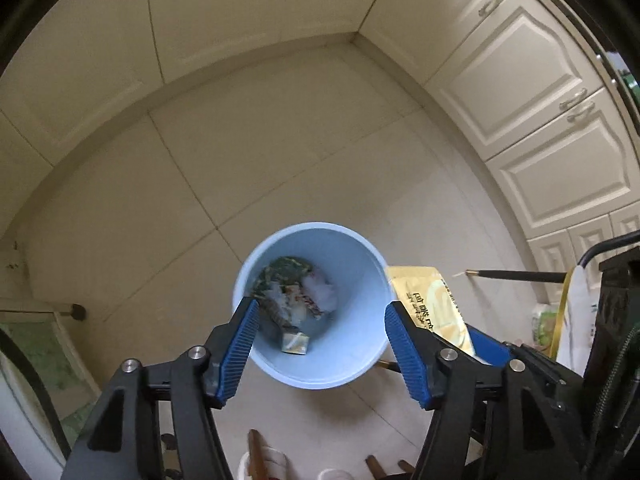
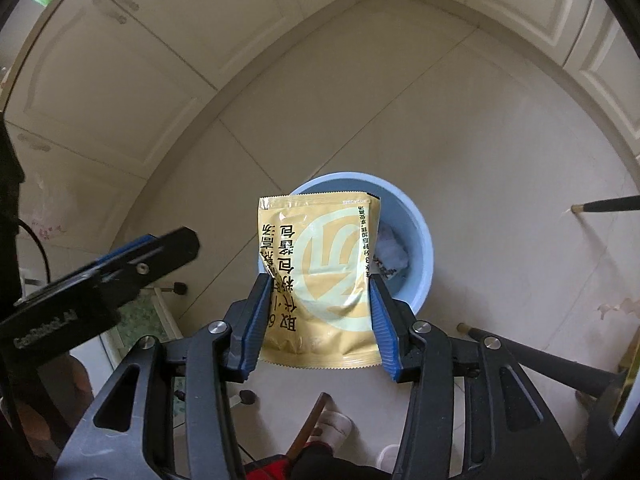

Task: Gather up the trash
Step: 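Carry the black packet and yellow sachet over the blue bucket and open both grippers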

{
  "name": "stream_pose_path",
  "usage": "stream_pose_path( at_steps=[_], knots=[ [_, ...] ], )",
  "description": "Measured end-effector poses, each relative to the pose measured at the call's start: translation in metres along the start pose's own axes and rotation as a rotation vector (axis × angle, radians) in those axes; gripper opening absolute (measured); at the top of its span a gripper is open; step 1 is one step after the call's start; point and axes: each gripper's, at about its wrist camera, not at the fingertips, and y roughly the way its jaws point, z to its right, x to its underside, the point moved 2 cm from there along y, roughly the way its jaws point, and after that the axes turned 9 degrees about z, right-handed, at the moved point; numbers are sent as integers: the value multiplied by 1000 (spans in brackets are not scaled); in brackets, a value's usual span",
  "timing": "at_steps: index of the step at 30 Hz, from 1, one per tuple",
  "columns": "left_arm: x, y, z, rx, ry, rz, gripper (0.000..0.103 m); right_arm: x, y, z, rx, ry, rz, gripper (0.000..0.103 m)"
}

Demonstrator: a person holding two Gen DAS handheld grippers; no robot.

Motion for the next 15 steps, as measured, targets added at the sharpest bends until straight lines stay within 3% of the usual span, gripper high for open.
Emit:
stream_pose_path(
  at_steps=[3, 8, 13, 15],
  knots=[
    [9, -14, 7, -8, 0, 19, 62, -14, -1, 2, 10, 0, 20, 62],
    [18, -38, 19, 12, -24, 63, 62, -20, -24, 2, 8, -35, 81, 68],
    [35, -82, 28, 3, -17, 99, 67, -21, -55, -2, 65, -69, 138, 97],
    [37, -98, 31, 5, -18, 102, 67, -21, -71, -9, 105, -88, 157, 100]
  ],
)
